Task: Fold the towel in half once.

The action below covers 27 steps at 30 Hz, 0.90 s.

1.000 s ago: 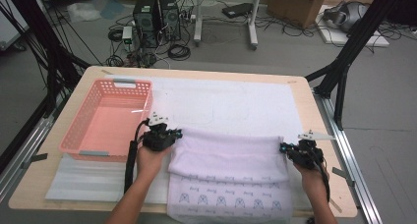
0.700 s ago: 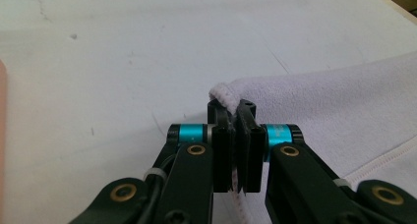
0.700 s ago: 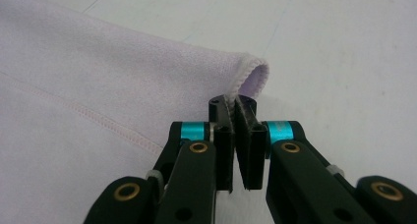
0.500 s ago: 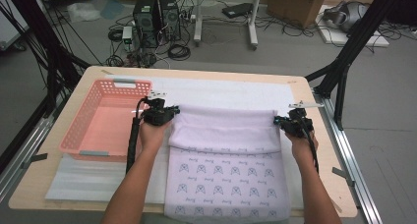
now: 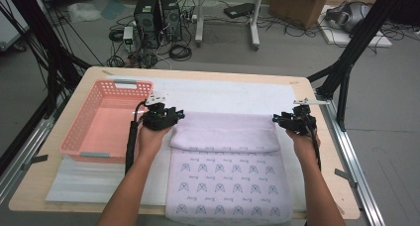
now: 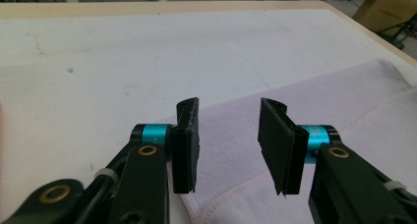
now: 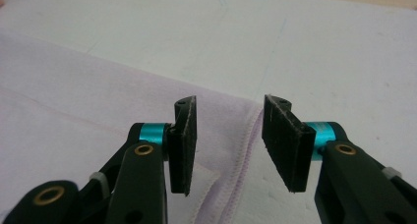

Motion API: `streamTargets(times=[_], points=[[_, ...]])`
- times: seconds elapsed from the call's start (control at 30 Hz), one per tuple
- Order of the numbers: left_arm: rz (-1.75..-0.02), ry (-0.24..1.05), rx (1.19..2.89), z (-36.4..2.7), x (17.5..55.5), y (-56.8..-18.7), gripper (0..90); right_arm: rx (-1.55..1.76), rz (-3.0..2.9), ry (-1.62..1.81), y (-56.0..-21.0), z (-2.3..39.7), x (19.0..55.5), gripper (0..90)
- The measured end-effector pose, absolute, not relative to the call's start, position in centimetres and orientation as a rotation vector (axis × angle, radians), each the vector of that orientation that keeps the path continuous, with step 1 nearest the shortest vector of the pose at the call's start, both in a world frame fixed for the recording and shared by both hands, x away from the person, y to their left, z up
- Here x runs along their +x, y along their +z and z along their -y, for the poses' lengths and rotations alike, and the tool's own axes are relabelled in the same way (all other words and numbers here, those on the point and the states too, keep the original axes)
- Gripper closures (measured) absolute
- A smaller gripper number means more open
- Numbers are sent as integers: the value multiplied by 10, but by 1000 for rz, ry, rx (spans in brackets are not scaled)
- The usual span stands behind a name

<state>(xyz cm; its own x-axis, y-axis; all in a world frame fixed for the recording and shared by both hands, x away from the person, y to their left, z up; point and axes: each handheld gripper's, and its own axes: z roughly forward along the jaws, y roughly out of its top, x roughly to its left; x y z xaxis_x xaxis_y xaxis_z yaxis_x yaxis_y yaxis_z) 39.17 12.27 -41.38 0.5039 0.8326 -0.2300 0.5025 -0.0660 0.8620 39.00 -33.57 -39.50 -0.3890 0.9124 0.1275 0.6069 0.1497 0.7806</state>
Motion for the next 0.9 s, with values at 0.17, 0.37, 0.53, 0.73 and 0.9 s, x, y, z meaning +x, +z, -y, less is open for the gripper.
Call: streamTargets(times=[0.17,0.37,0.53,0.73,0.9], points=[[-1150,347,1811,-115,389,-423,545,1411,-2149,1080,-394,329,385,567],[-1184,339,1878,-107,386,-430,550,1403,-2250,978,-404,317,387,585],[-1224,368,1881,-111,379,-445,585,1436,-2280,928,-422,317,385,683],[-1189,419,1901,-111,372,-445,841,1409,-2281,929,-428,321,377,866],[-1146,444,1877,-112,360,-440,855,1366,-2259,950,-423,322,369,868]])
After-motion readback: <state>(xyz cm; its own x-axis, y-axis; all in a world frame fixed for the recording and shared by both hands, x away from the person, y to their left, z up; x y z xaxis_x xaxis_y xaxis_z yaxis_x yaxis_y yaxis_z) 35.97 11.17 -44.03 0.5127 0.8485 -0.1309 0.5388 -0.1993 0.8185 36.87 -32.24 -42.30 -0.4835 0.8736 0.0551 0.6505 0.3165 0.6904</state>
